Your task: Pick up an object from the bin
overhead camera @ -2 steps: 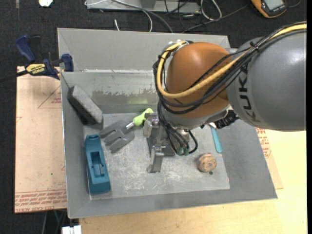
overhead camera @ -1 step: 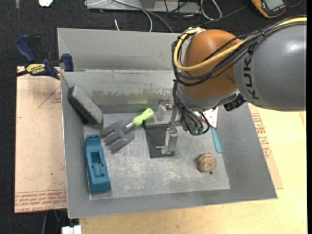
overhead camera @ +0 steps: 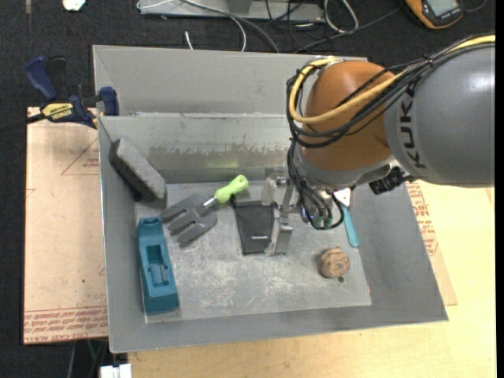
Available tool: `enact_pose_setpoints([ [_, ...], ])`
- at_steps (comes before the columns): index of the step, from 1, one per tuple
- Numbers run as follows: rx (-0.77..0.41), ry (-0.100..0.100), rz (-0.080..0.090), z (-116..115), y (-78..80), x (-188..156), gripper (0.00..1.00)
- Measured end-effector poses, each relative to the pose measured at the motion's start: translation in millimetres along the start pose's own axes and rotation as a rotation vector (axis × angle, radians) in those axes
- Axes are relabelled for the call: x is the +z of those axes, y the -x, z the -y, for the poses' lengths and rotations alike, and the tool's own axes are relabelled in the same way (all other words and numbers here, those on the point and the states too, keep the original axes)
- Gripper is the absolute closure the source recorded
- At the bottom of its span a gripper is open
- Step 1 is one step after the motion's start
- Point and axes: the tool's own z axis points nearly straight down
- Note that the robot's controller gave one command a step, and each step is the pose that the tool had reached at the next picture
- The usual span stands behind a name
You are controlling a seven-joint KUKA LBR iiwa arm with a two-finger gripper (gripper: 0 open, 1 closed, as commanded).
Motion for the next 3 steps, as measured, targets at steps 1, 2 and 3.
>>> enact_pose_setpoints([
  [1, -0.054, -0.001, 0.008, 22.7, 10.7, 60.7, 0.0],
  [2, 0.19, 0.002, 0.003, 3.4, 5.1, 91.9, 0.0],
  [3, 0.233, -0.001, 0.003, 14.8, 17.2, 110.2, 0.0],
])
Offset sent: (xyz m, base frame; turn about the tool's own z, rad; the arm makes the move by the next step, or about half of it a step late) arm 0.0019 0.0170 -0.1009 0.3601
